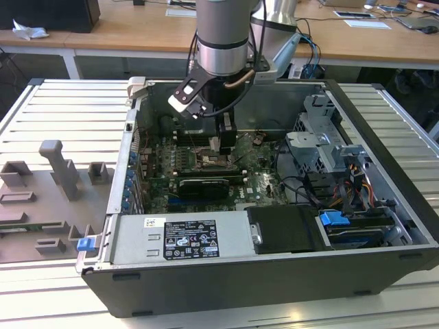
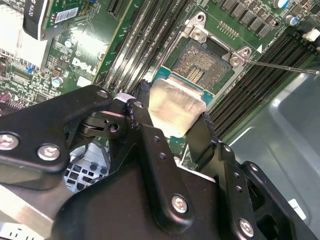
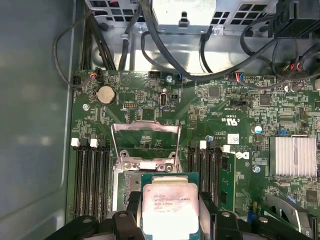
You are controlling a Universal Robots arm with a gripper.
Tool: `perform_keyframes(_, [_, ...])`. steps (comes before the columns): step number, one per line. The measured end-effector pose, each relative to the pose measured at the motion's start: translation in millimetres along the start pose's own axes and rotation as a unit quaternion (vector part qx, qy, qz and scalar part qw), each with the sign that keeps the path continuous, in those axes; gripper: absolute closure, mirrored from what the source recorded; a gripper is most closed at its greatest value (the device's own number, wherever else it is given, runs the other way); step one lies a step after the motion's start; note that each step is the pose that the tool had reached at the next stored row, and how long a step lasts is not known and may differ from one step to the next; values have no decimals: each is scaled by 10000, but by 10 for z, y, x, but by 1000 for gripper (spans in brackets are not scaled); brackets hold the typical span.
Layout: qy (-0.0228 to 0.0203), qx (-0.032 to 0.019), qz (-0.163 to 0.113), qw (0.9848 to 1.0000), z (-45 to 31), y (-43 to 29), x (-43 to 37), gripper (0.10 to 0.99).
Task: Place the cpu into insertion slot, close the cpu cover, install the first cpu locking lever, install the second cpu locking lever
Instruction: 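Place the cpu into insertion slot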
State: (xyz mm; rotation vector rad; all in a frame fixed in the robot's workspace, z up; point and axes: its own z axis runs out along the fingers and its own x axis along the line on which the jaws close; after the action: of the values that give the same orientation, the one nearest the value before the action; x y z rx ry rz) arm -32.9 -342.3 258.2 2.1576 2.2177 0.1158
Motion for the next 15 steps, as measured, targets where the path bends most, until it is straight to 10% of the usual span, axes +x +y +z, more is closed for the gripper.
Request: perform_keyframes(15, [2, 0, 0, 10000, 40, -3, -1, 545])
